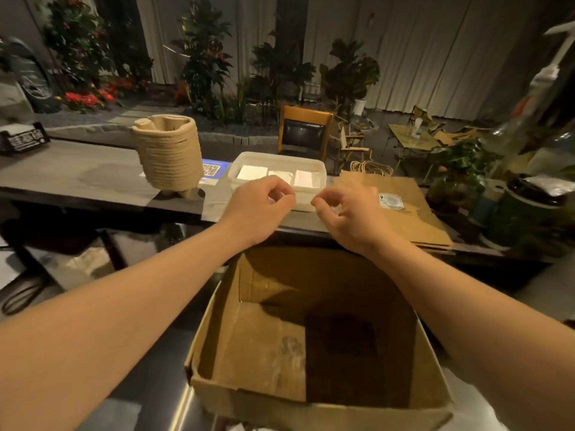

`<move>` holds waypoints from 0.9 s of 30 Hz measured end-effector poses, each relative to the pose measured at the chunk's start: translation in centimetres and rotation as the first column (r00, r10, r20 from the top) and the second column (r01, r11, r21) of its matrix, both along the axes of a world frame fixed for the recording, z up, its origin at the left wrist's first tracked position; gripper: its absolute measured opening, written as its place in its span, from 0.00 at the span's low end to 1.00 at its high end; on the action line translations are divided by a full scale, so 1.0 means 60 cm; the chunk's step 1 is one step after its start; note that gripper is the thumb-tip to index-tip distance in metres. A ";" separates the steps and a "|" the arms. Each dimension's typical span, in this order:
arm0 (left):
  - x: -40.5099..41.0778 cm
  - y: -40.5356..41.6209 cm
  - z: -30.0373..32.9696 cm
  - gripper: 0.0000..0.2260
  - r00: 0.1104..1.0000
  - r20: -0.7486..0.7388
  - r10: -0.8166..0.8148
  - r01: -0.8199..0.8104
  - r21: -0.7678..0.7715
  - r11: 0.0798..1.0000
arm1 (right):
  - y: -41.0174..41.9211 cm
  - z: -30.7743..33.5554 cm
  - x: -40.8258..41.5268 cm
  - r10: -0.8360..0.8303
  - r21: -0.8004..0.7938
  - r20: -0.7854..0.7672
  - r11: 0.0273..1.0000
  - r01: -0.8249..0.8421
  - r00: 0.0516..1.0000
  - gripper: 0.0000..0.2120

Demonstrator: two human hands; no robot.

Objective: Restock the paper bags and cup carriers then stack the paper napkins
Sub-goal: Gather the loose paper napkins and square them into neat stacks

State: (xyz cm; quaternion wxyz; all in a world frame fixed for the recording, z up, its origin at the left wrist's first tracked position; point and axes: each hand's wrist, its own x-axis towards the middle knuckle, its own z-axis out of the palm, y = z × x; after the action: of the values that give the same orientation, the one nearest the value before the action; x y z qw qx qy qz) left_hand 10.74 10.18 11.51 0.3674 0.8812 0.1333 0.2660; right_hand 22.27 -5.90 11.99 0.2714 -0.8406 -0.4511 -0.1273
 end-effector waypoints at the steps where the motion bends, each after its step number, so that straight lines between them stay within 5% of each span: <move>1: -0.027 -0.014 -0.006 0.04 1.000 0.021 -0.011 0.011 -0.009 1.000 | -0.020 -0.004 -0.026 0.011 0.029 -0.011 1.000 -0.011 1.000 0.10; 10: -0.222 -0.136 -0.129 0.03 0.991 0.129 -0.018 0.010 0.067 0.998 | -0.153 -0.114 -0.211 0.065 0.087 -0.035 0.994 -0.062 0.997 0.08; 19: -0.348 -0.210 -0.329 0.08 0.897 0.432 0.093 -0.205 0.219 0.954 | -0.224 -0.295 -0.329 0.233 0.111 0.062 0.965 -0.239 0.970 0.09; 24: -0.395 -0.251 -0.447 0.03 0.981 0.177 0.085 -0.103 0.091 0.991 | -0.270 -0.419 -0.360 0.275 0.099 0.142 0.952 -0.290 0.951 0.09; 27: -0.399 -0.269 -0.498 0.04 0.979 -0.049 0.196 -0.196 -0.006 0.981 | -0.291 -0.484 -0.377 0.166 0.042 -0.028 0.985 -0.165 0.986 0.10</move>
State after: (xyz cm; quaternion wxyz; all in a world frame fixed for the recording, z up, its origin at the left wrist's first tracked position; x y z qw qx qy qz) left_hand -13.21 -5.94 -18.37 0.3407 0.8679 0.2297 0.2791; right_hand -0.37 -23.36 -17.07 0.3048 -0.7966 -0.5125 -0.0999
